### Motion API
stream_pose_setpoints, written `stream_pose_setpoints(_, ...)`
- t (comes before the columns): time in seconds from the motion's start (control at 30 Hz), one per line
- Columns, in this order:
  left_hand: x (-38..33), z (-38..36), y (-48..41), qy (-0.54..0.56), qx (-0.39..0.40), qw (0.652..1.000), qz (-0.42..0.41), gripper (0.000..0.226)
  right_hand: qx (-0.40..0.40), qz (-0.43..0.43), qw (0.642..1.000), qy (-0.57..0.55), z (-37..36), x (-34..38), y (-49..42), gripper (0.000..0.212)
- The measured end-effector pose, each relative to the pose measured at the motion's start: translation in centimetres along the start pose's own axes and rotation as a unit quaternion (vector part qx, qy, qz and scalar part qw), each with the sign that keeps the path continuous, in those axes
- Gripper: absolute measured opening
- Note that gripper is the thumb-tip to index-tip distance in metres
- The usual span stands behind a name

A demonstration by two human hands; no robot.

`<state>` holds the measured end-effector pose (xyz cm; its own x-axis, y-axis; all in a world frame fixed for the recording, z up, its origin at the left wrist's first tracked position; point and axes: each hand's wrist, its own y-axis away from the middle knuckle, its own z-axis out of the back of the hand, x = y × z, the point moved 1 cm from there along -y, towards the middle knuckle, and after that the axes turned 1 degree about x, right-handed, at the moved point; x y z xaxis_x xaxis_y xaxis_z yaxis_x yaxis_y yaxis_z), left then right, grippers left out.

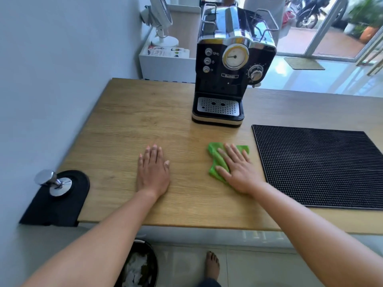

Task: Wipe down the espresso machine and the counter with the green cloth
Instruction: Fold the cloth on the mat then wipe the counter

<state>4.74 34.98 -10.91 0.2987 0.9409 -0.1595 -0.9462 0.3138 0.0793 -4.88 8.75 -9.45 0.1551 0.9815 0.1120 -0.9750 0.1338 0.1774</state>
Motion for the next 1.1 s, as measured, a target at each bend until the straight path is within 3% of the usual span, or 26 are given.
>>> stream_pose_setpoints(0.07, 0.1, 0.0, 0.4, 0.002, -0.001, 1.000, 0.007, 0.059, -0.012, -0.104, 0.994, -0.022, 0.7, 0.4, -3.7, 0.074)
stream_pose_setpoints(0.13, 0.1, -0.2, 0.6, 0.004, -0.009, 1.000, 0.007, 0.058, -0.016, -0.136, 0.990, -0.037, 0.8, 2.7, -6.6, 0.075)
stream_pose_setpoints(0.33, 0.4, -0.1, 1.0, 0.032, -0.022, 0.999, 0.002, 0.057, 0.015, 0.024, 0.999, -0.021, -0.5, 10.4, -5.8, 0.081)
stream_pose_setpoints(0.53, 0.5, 0.1, 2.3, 0.021, -0.006, 1.000, 0.005, 0.056, 0.019, 0.169, 0.985, 0.006, -2.3, 9.9, 3.5, 0.116)
stream_pose_setpoints(0.67, 0.1, 0.3, 3.8, 0.026, 0.011, 1.000, 0.015, 0.057, 0.018, 0.197, 0.977, 0.073, -3.2, 6.8, 8.3, 0.129)
stream_pose_setpoints(0.8, -1.2, 0.8, 4.9, 0.047, 0.024, 0.998, 0.015, 0.060, 0.023, 0.179, 0.975, 0.129, -3.6, 4.6, 10.2, 0.118)
stream_pose_setpoints(0.83, -1.6, 1.0, 5.1, 0.064, 0.016, 0.998, -0.005, 0.060, 0.026, 0.173, 0.976, 0.131, -3.6, 4.5, 10.1, 0.115)
stream_pose_setpoints(0.97, -4.7, 1.6, 9.4, 0.085, -0.071, 0.970, -0.217, 0.057, 0.040, 0.125, 0.981, 0.140, -2.8, 4.3, 12.5, 0.110)
stream_pose_setpoints(1.1, -6.1, 0.2, 12.7, -0.014, -0.020, 0.915, -0.402, 0.086, 0.071, 0.097, 0.986, 0.116, -1.9, 3.9, 14.3, 0.097)
